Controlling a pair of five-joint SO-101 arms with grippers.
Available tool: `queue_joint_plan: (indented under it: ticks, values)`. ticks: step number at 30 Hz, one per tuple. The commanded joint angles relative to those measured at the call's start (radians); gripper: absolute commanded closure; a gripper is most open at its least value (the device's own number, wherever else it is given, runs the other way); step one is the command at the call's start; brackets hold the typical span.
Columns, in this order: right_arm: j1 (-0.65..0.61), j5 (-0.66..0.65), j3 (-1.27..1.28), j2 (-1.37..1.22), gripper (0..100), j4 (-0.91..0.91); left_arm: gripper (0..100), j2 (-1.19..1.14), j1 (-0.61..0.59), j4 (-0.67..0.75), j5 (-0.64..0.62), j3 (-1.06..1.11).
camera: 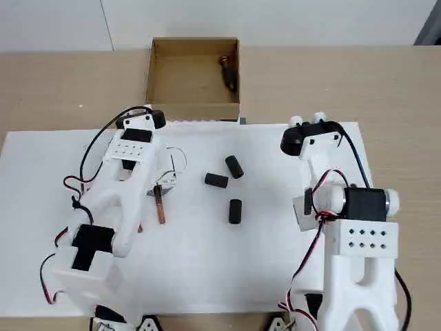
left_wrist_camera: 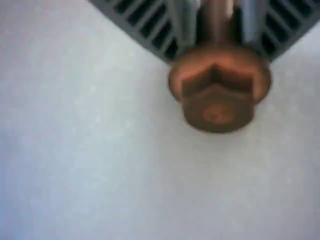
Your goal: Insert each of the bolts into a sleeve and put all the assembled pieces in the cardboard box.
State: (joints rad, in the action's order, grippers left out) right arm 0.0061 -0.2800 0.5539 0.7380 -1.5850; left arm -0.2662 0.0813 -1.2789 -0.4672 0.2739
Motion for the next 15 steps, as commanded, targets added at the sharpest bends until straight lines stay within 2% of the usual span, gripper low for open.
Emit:
queue_joint_plan:
  ticks: [1,4,9,15]
  values:
    - [0.007,-0.009,-0.040,0.028,99.5,-0.001,100,0.002,0.008,0.011,0.006,0.012]
    - [0.005,-0.009,-0.110,0.028,99.5,-0.061,100,0.061,0.009,-0.094,0.006,-0.047]
    - [0.004,-0.005,-0.195,0.028,99.5,-0.120,100,0.229,0.009,-0.184,0.011,-0.134]
    - [0.008,-0.009,-0.193,0.127,99.5,-0.131,100,0.483,0.006,-0.229,0.164,-0.151]
